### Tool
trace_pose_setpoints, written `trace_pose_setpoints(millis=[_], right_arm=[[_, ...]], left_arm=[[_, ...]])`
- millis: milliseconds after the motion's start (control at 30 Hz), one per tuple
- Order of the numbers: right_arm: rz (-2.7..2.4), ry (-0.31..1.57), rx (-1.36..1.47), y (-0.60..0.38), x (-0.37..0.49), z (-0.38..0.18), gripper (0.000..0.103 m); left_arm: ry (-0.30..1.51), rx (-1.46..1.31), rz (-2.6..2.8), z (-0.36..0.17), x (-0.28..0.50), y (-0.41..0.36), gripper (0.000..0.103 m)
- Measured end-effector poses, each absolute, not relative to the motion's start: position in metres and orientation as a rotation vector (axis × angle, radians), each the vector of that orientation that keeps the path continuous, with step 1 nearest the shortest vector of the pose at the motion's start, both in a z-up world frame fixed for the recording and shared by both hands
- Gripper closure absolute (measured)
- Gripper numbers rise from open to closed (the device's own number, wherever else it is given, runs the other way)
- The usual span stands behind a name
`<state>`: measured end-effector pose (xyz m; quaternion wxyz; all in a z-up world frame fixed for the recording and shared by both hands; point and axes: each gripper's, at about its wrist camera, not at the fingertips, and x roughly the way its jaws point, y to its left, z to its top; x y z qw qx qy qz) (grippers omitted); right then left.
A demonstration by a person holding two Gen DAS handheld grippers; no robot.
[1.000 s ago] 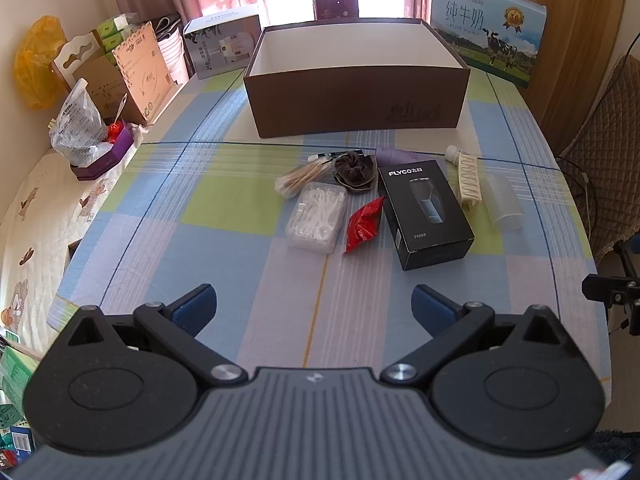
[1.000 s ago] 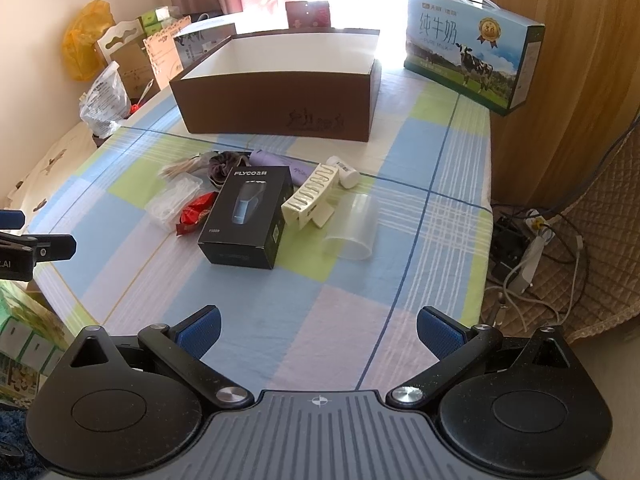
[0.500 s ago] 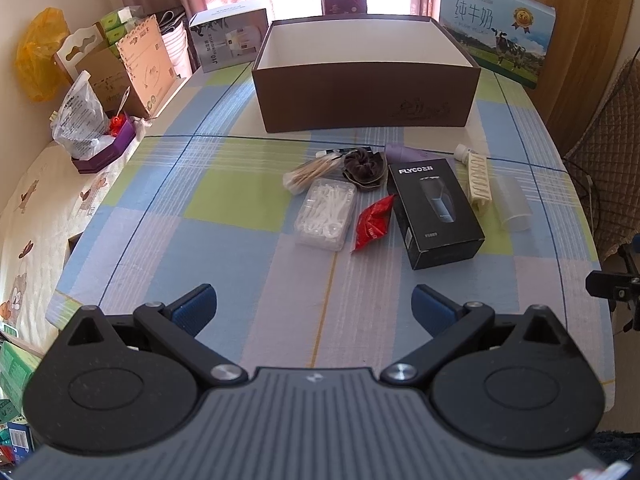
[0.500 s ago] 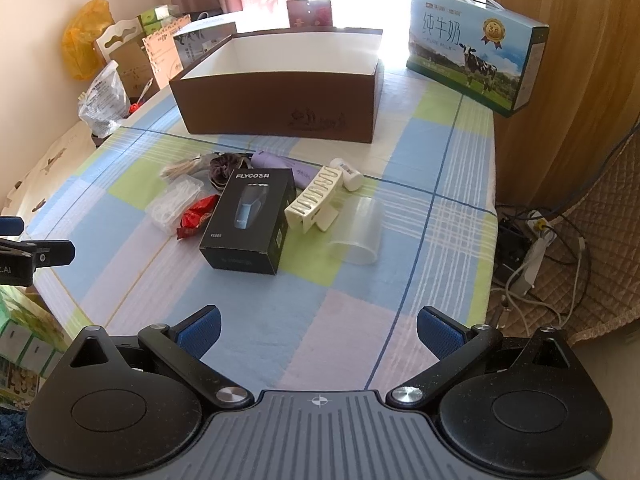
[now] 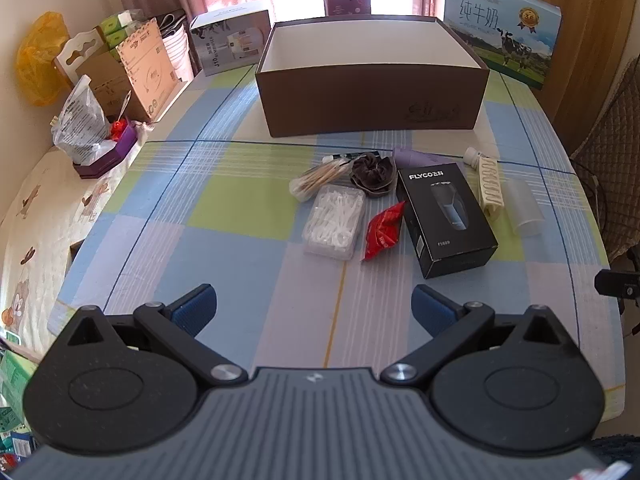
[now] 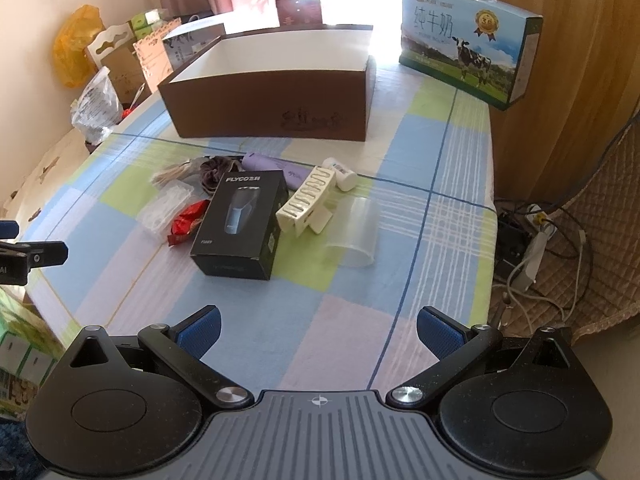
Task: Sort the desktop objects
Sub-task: 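Move the right tool toward the clear plastic cup while the left tool approaches the white floss box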
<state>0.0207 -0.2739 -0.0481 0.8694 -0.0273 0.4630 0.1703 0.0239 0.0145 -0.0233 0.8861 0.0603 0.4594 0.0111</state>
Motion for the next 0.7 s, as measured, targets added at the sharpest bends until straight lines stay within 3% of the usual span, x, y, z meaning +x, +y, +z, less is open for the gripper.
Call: trace_pose_setpoints(millis=[700], right_arm=[[0.334, 0.909, -0.005, -0.276, 0.073, -0.073, 0.002]], left_arm=[[0.917, 0.135, -0.003, -0.049, 0.086, 0.024, 0.001]])
